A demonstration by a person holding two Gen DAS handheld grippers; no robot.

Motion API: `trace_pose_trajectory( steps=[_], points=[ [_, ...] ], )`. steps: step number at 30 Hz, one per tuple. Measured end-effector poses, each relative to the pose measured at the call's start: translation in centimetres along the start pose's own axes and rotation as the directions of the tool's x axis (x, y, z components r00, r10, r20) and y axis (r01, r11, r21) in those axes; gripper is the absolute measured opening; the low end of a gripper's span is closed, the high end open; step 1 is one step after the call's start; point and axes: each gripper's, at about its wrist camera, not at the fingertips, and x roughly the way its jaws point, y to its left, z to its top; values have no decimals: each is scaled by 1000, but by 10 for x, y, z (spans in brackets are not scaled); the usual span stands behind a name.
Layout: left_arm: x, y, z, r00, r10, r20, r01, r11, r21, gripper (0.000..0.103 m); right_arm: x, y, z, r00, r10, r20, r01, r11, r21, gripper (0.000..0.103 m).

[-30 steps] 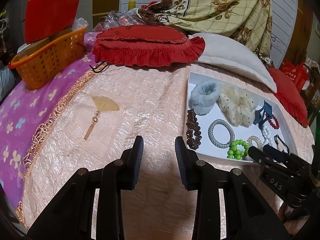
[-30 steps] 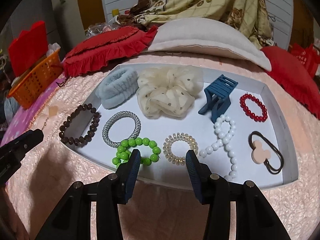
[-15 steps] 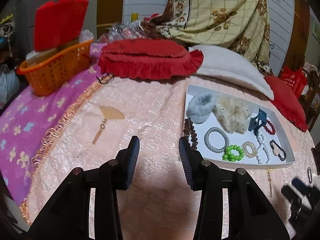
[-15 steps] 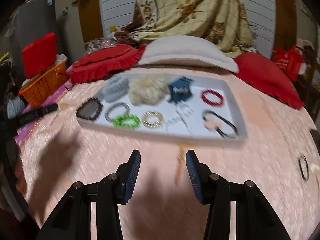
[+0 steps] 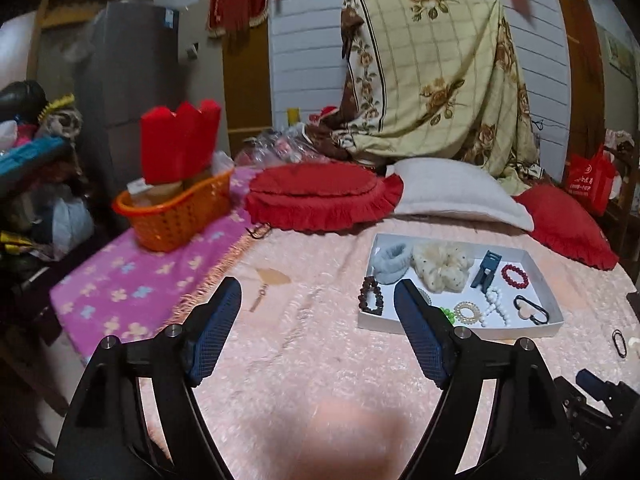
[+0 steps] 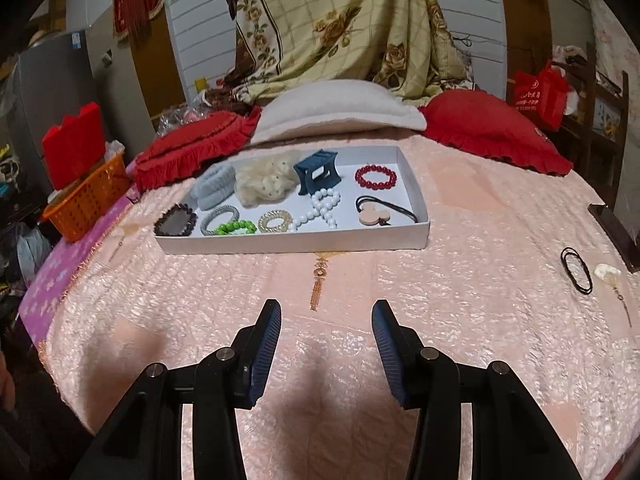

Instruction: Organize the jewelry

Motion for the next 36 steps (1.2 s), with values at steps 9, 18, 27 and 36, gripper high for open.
trace_pose_trajectory(
  steps=[9,18,27,36],
  points=[
    [-60,8,-1,999,-2,52,5,998,-62,92,-33,2,-10,999,0,53,0,1000,1,46],
    [-86,9,-5,991,-99,88,105,993,-57,99,-45,12,-20,999,-12,48,12,1000,5,47],
    [-87,3,-20,979,-202,-24,199,975,-96,99,-45,32,-32,1000,0,23,0,999,-33,48],
    [-97,-6,-25,981,-192,0,191,979,-70,99,-42,39,-40,1000,8,-5,-8,999,-48,48]
  ],
)
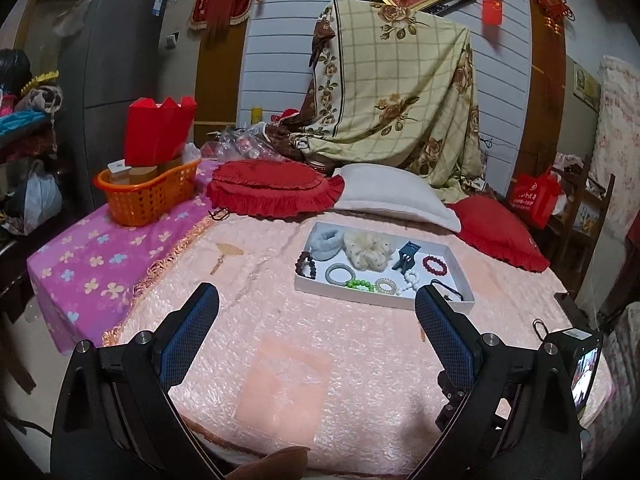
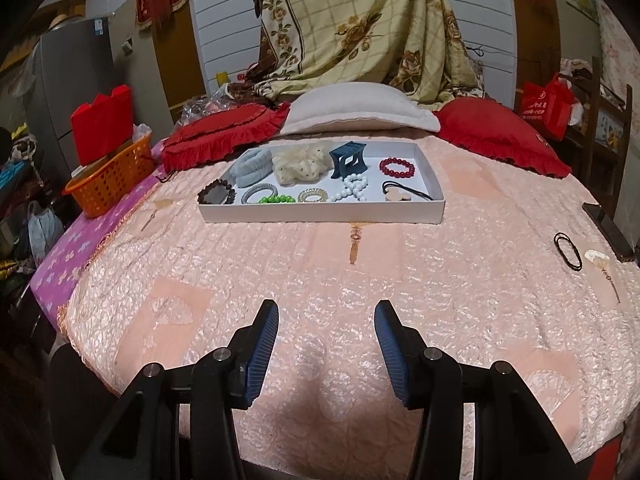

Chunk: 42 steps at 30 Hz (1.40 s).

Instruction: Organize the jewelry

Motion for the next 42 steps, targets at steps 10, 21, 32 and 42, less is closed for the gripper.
trace_pose_trajectory(
  steps=[10,21,32,42],
  points=[
    [2,6,-3,999,40,-10,-40,999,-4,99,-4,-10,2,999,-47,-9,47,998,40,52],
    [20,2,-19,993,74,-90,-71,997,36,99,-1,0,-4,998,-57,-20,57,998,3,62],
    [28,4,-24,989,68,-134,-64,997,35,99,-6,-23,0,991,-137,7,136,987,83,62],
    [34,-14,-30,981,78,-177,-59,992,114,99,-10,-33,0,991,-136,10,133,984,121,62]
  ],
)
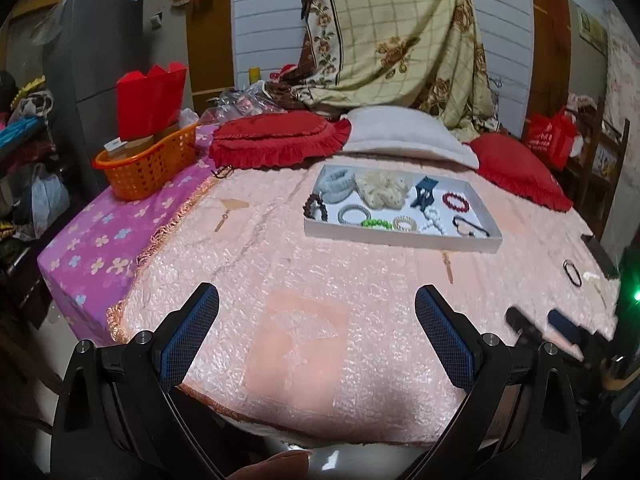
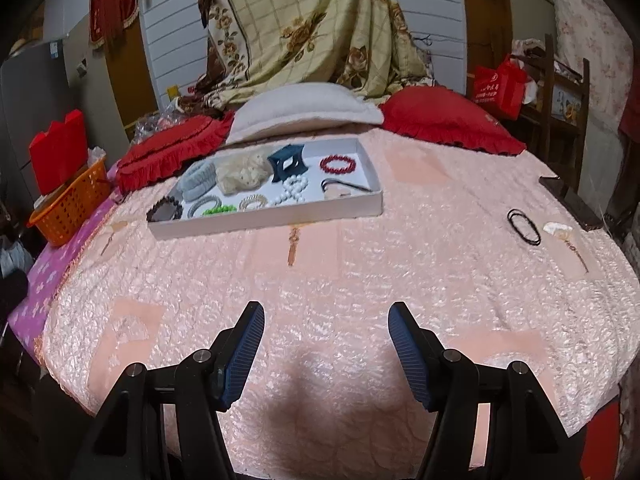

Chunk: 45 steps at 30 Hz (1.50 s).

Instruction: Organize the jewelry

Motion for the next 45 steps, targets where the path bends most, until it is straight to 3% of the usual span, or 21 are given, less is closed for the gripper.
trace_pose_trajectory(
  steps=[11,18,45],
  points=[
    [23,0,-10,996,-19,-93,17,1000,-19,99,-17,4,6,997,-37,65,39,999,-37,63],
    [21,5,-14,994,-62,-87,58,997,-48,99,-16,7,4,997,-39,60,41,998,-48,64],
    [35,-2,-21,988,-75,-138,73,997,-15,99,-13,3,9,997,-55,59,58,997,-59,66]
  ],
)
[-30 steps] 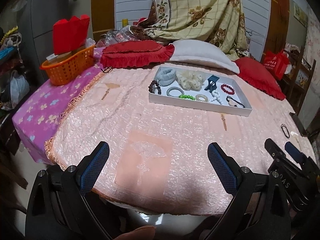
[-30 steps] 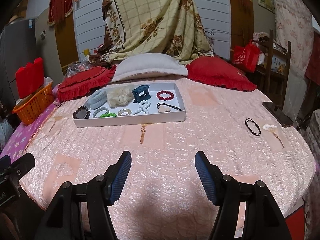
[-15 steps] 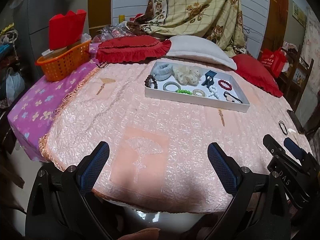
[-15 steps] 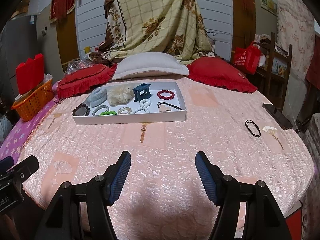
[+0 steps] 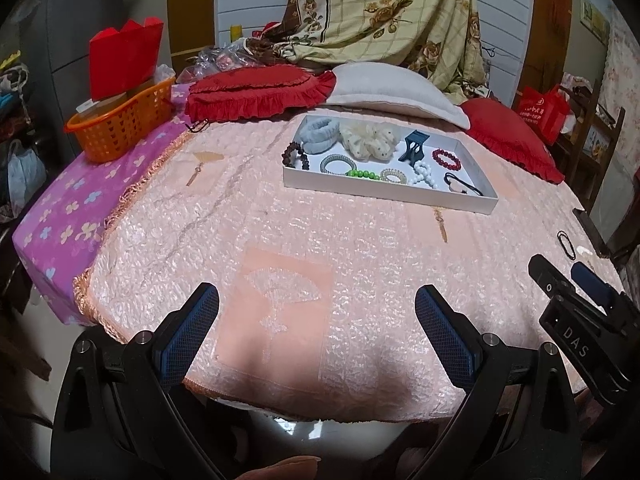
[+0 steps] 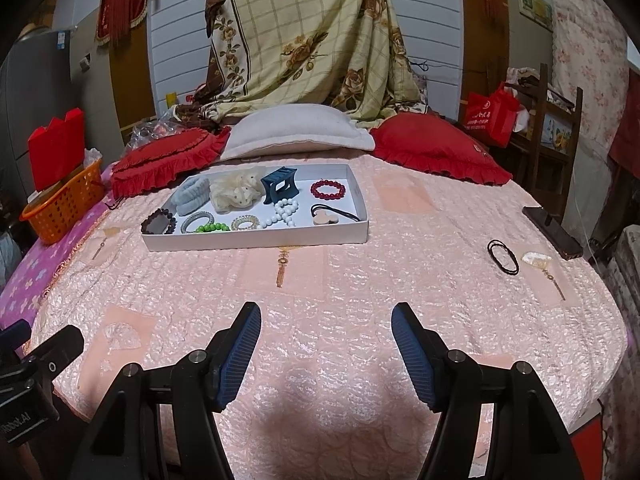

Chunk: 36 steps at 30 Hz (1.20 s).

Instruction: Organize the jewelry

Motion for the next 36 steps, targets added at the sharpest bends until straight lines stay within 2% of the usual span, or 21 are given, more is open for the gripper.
trace_pose_trajectory(
  steps=[19,28,36],
  points=[
    [12,-6,-6,998,-22,-61,23,1000,14,99,6,-5,-2,1000,1,-25,0,1000,28,66],
    [12,-7,-7,997,-48,-62,49,999,13,99,8,-6,-3,1000,-2,-31,3,1000,30,67],
    [2,-7,-6,996,-82,-17,82,997,10,99,8,-6,-3,1000,-7,-25,8,999,35,67]
  ],
)
